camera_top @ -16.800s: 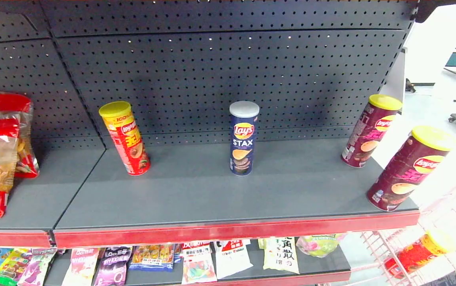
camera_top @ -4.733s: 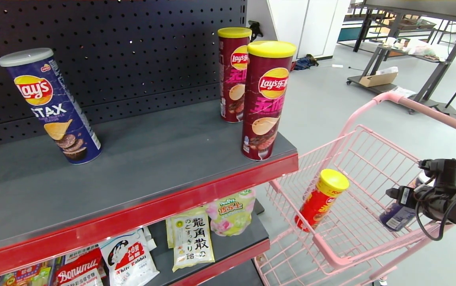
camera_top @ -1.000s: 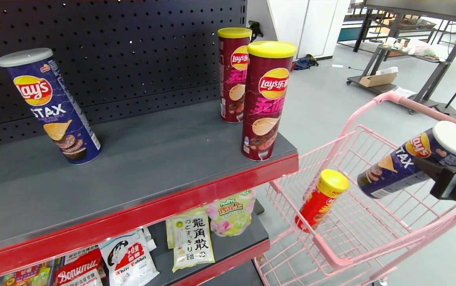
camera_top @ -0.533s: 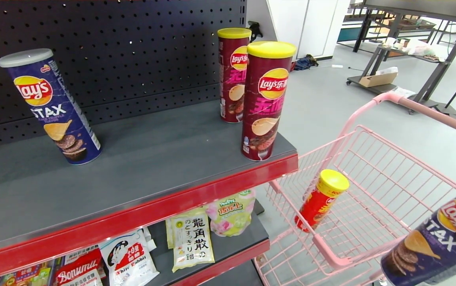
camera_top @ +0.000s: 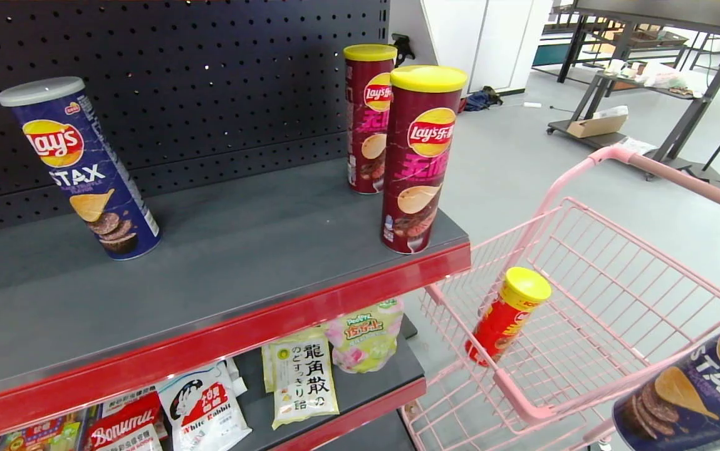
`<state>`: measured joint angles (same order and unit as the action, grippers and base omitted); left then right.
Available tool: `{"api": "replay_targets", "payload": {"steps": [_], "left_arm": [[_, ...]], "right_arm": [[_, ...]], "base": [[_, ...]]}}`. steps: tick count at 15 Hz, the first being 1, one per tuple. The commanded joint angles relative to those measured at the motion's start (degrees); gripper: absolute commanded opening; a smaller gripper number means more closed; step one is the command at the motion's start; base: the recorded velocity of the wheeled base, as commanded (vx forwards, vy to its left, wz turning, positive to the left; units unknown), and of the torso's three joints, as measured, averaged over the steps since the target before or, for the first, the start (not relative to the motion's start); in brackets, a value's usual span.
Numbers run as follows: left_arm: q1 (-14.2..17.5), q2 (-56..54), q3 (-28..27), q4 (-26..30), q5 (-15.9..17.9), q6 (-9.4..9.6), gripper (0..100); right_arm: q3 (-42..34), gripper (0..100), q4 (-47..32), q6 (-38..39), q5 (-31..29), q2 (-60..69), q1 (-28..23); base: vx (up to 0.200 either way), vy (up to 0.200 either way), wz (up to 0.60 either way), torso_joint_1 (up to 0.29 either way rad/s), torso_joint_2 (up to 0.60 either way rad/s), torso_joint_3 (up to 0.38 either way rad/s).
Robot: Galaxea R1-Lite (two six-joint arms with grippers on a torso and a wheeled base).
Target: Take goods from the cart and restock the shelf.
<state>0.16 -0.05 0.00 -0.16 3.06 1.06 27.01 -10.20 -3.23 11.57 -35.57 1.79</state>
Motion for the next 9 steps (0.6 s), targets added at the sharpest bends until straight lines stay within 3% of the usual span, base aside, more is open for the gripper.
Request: {"api": "replay_targets", "payload": {"steps": [1,9], "left_arm": [[0.0,0.0,0.0,0.0,0.0,-0.01,100],[0.0,0.0,-0.1,0.2,-0.1,-0.18,100]], "right_arm": [[-0.4,0,0.0,0.6,0.0,-2.0,0.1],[-3.2,0,2.6,1.6,-0.1,-3.3,-0.4]], "base": [[0.0,0.0,0.0,0.0,0.0,0.0],[0.0,0.0,0.0,0.0,0.0,0.0]]}}
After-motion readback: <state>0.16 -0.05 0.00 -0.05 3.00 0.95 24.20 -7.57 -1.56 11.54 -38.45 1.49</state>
